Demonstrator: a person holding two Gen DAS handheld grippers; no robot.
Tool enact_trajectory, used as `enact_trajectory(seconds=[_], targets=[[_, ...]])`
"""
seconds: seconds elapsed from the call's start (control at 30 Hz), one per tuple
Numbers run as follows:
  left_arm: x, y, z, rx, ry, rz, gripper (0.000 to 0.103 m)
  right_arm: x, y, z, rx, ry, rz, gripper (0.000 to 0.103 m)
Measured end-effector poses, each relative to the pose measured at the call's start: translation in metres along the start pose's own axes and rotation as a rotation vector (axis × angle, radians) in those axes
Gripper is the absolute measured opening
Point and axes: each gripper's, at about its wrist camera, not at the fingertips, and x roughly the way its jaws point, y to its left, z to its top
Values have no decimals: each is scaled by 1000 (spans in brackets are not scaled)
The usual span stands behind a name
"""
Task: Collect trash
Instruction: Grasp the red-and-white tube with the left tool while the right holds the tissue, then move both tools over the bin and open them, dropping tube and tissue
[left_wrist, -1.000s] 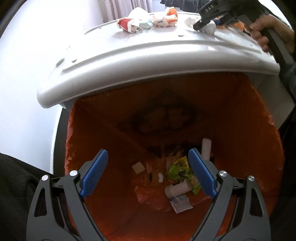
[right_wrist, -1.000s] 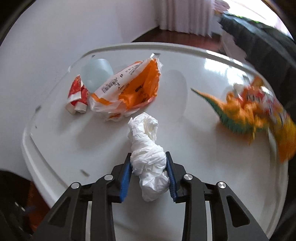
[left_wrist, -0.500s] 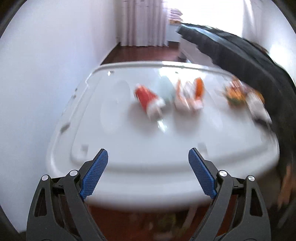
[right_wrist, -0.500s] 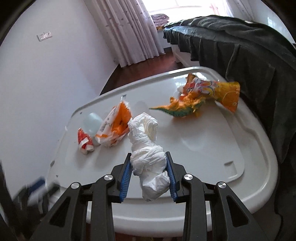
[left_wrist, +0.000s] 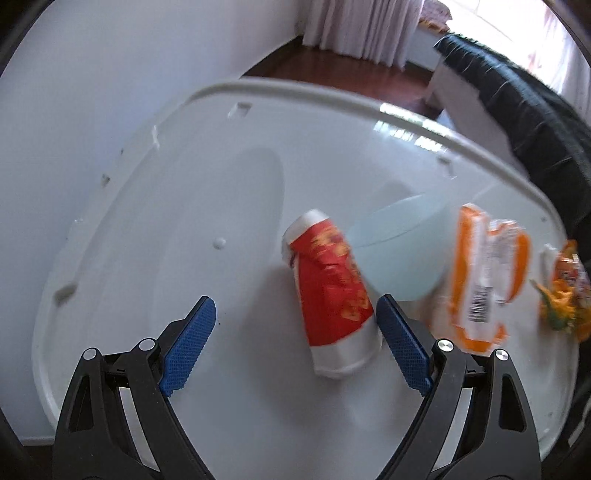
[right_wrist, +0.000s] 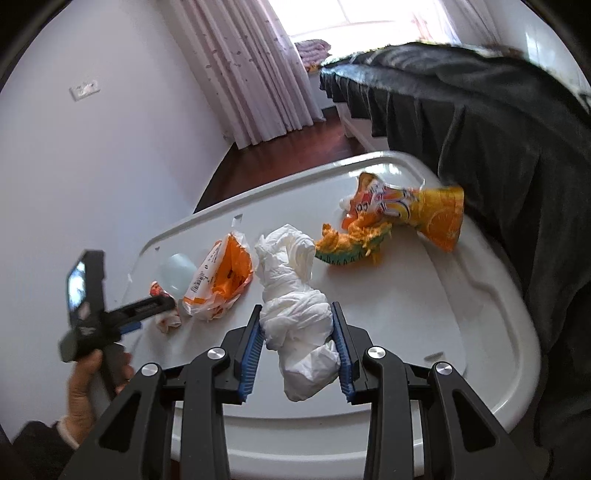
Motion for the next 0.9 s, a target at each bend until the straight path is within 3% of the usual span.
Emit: enact_trajectory(seconds=[0.13, 0.2, 0.23, 0.27, 0.5, 0.7, 0.9], targets=[[8, -6, 1, 66, -37, 75, 77, 4, -2, -1, 24, 23, 12, 35], [5, -9, 1, 111, -77, 44, 60, 6, 0, -1, 22, 32, 13, 35], [4, -10, 1, 128, -91, 44, 38, 7, 1, -2, 19, 35, 15, 35], [3, -12, 1, 159, -102, 65, 35, 7, 3, -2, 16, 37, 15, 35], [0, 2, -5, 204, -134, 3, 25, 10, 8, -3, 1, 39, 17, 35], [-9, 1, -16, 194, -111, 46, 23, 16, 13, -4, -44, 49, -16, 35], [-50, -9, -53, 312, -167, 72, 22, 16, 18, -5, -74, 47, -27, 35]])
